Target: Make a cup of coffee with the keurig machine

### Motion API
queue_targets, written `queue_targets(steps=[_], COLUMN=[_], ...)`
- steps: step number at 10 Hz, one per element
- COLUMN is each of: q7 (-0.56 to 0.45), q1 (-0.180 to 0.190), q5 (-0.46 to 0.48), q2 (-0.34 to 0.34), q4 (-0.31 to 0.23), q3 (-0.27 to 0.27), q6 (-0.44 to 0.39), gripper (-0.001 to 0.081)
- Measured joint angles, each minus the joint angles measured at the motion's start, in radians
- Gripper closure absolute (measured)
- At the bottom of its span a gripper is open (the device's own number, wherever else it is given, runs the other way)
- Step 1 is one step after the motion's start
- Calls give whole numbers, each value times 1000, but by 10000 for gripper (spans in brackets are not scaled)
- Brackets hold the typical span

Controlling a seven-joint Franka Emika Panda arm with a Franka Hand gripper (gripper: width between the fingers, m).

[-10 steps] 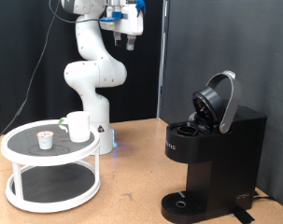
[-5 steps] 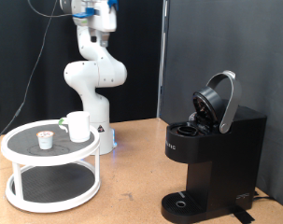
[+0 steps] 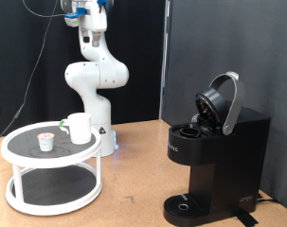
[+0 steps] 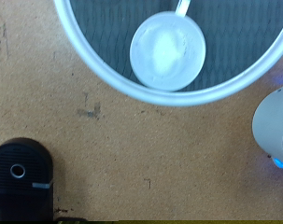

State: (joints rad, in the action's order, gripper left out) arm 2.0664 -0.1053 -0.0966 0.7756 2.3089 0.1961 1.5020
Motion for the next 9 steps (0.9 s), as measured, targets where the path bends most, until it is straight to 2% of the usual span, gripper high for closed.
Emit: queue_targets(steps=[6,9], q7=[-38,-44], q1=[-62,-64], q5=[-101,-102], q2=[-67,-79], q4=[-1,-4], q3=[135,142], q6=[85,85], gripper=[72,72])
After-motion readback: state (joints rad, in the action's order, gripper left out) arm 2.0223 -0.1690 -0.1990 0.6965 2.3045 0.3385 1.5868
